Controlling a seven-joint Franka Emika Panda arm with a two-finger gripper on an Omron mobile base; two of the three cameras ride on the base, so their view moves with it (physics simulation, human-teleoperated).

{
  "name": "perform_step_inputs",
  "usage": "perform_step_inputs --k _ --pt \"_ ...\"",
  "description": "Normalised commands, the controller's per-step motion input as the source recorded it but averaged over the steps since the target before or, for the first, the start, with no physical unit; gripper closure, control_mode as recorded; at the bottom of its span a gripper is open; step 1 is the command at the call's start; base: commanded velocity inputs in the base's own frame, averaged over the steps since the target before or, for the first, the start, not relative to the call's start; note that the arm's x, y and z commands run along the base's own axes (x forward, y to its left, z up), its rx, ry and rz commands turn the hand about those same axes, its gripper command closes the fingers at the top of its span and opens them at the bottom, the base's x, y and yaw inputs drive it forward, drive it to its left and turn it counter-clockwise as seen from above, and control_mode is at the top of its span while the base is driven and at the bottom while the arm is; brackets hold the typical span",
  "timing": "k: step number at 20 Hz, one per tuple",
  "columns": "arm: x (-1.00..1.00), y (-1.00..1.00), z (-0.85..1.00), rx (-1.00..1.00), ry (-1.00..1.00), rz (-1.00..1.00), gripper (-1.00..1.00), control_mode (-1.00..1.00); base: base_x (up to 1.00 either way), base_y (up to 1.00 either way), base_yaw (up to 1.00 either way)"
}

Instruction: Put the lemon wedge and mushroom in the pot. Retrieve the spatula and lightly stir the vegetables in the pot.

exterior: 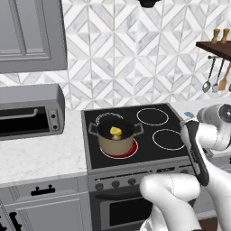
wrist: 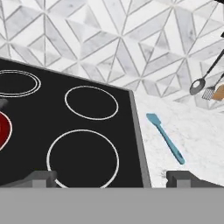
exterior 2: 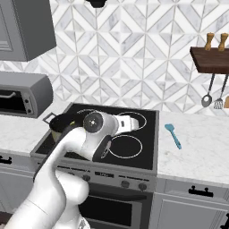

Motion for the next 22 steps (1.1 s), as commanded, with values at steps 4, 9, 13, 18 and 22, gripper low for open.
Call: perform_step_inputs --k 4,9,13,18,22 --pt "0.21 -1.0 0.33 0.0 0.17 -0.27 -1.0 -1.0 0.0 0.0 0.0" --pt "0.2 -1.0 -0.28 0.08 0.18 -0.1 -1.0 -1.0 0.0 0.0 0.0" --pt "0.46 -0.94 -0.56 0.26 0.15 0.02 -1.0 -1.0 0.0 0.0 0.0" --pt "0.32 -0.47 -0.25 0.12 0.1 0.0 -1.0 -1.0 0.0 0.0 0.0" --pt "0.15 -0.18 -0.22 0.02 0.11 0.0 -1.0 -1.0 0.0 0.0 0.0"
